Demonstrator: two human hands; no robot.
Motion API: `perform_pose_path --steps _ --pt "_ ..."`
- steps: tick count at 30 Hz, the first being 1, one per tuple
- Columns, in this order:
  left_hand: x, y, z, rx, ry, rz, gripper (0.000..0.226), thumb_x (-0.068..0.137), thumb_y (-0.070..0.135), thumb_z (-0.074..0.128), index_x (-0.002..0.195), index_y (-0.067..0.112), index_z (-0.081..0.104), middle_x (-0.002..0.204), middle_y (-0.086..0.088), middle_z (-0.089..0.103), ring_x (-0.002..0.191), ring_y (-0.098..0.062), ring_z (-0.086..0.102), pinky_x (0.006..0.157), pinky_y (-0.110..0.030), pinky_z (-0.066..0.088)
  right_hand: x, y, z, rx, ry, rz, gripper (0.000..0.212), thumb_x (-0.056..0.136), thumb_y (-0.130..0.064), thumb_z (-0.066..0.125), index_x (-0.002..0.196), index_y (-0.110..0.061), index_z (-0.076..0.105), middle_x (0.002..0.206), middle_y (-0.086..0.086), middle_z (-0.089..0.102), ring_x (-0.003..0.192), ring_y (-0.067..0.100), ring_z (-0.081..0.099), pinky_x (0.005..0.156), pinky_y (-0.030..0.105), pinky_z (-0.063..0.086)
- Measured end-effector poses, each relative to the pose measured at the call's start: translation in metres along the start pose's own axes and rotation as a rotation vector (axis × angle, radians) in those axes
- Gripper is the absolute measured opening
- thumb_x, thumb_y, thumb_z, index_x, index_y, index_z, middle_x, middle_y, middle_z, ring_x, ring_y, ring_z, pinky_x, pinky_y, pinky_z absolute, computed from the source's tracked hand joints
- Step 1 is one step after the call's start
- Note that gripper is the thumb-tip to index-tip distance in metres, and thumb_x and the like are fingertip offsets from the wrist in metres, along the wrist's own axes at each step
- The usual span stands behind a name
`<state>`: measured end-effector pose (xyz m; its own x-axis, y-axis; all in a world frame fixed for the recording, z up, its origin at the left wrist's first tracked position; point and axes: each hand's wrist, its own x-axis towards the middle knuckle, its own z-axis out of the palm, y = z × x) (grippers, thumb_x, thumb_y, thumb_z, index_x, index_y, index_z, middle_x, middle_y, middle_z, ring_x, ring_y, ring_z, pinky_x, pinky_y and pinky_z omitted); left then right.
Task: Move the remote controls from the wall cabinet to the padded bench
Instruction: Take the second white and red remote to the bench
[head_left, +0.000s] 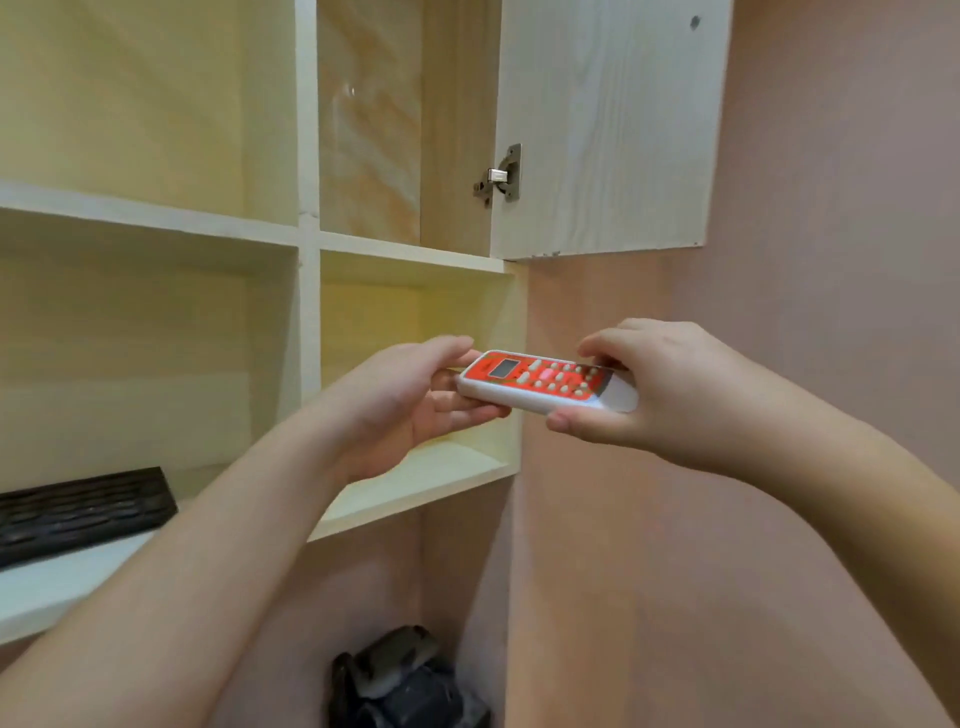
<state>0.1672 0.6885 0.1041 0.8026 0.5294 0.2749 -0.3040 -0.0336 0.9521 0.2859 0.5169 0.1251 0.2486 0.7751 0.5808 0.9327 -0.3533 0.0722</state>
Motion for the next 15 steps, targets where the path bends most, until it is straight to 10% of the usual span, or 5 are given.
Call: perform_pose_path --steps 15 --pt "-0.059 -0.122 0.125 -0.253 -0.241 -0.253 0.029 0.089 0.019 0.056 0.114 0.006 0.065 0.102 -0.023 0.071 0.088 -0.032 0.072 0.074 -0.029 0.060 -0.173 0.072 -0.007 0.013 -0.222 0.233 0.063 0.071 -0.066 0.060 0.122 -0.030 0.056 0.102 -0.012 0.046 0.091 0.005 0.050 0.082 0.025 0.045"
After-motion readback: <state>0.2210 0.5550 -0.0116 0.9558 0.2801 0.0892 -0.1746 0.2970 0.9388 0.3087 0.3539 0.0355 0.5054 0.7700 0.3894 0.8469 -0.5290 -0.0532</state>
